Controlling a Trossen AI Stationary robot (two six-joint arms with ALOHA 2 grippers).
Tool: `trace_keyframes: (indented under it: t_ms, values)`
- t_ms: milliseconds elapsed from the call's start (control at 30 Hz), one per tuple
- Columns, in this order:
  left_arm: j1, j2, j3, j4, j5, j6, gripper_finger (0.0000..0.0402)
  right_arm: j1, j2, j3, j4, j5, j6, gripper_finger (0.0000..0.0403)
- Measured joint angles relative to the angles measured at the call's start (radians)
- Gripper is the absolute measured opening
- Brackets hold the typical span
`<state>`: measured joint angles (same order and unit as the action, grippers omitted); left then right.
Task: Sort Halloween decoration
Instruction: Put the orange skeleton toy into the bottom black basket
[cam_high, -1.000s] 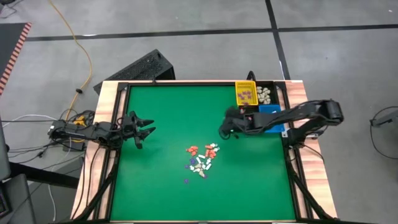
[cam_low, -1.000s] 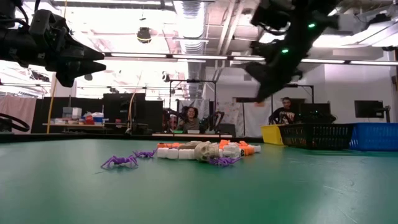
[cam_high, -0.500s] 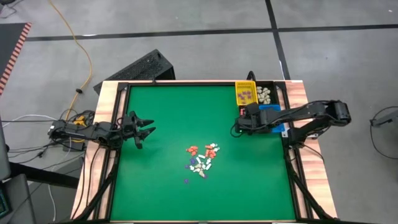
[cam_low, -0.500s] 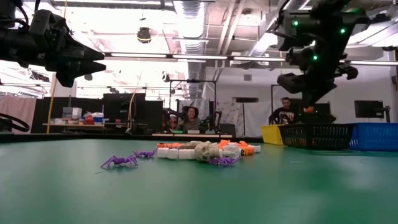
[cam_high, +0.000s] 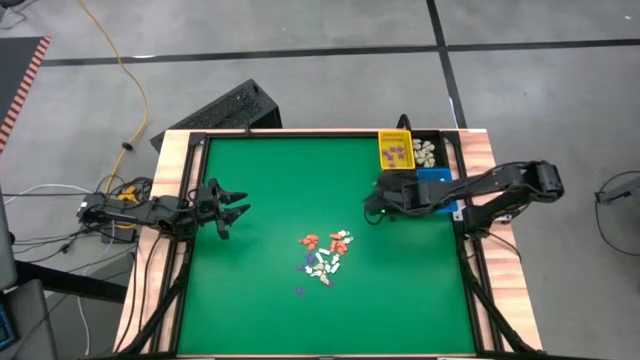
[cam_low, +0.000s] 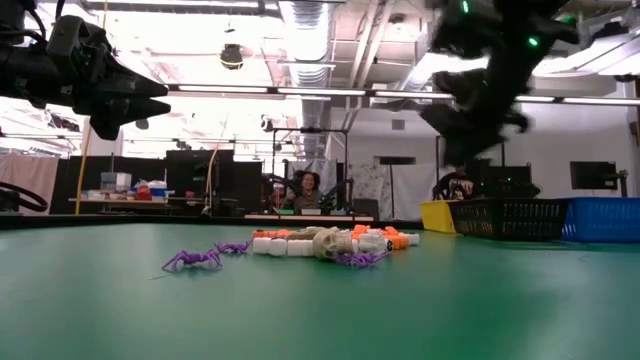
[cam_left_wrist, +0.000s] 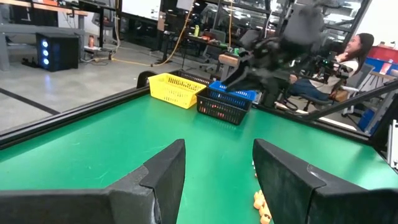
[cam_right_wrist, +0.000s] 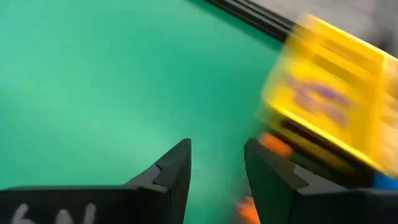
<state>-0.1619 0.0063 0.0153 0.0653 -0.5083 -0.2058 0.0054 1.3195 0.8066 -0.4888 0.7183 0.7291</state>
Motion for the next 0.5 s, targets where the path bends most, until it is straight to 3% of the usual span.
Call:
trace_keyframes:
  t_ms: [133,267,500]
  values:
    - [0.0,0.0,0.0,0.0,0.0,0.0,0.0178,0.049,0.042,0.0,0.396,-0.16,-0.335,0.0165]
    - [0.0,0.0,0.0,0.0,0.003,0.0,0.0178,0.076,0.125,0.002,0.676,-0.242,-0.502,0.0158]
    - [0.0,0.0,0.0,0.0,0.003,0.0,0.0178,0.089,0.263,0.0,0.69,-0.413,-0.561,0.0149]
